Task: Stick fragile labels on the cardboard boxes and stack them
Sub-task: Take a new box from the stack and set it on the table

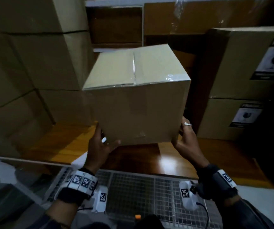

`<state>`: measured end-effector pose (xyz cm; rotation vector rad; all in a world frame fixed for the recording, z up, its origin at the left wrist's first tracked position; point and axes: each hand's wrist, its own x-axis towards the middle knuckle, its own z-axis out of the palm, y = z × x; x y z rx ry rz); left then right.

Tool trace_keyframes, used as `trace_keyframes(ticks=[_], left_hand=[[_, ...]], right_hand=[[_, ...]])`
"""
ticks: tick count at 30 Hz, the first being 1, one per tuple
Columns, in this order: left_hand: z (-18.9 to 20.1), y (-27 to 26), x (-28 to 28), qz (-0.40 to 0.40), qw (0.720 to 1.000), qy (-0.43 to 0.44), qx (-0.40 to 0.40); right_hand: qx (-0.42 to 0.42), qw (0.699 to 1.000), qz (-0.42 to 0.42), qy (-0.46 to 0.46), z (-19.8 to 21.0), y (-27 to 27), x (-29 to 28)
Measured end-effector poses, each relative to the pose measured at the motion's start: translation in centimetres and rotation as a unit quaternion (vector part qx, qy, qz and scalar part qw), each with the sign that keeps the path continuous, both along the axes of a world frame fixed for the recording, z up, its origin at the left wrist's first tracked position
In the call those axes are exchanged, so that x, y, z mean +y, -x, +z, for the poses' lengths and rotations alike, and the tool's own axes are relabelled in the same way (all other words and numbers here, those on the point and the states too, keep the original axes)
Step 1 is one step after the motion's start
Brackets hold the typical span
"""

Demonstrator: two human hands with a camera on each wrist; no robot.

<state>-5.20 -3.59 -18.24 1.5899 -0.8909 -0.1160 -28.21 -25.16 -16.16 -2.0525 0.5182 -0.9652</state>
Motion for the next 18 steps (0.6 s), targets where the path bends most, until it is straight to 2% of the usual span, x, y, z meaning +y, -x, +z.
trace_keyframes(ticks=[7,13,18], left_hand=[[-5.8,2.7,-4.2,-0.028,0.996,-0.09,0.005],[-9.4,4.3,-6.7,-0.04,0.984,-0.148,0.089],[-12.1,4.1,-7.9,-0.053,0.978,-0.18,0.092]], right_hand=[[0.037,0.995,-0.04,-0.084,-6.5,4.9,-1.9],[0.065,0.979,-0.066,-0.182,-10.3,7.1,-2.7],[0.09,0.976,-0.1,-0.169,-12.6,7.8,-3.6]])
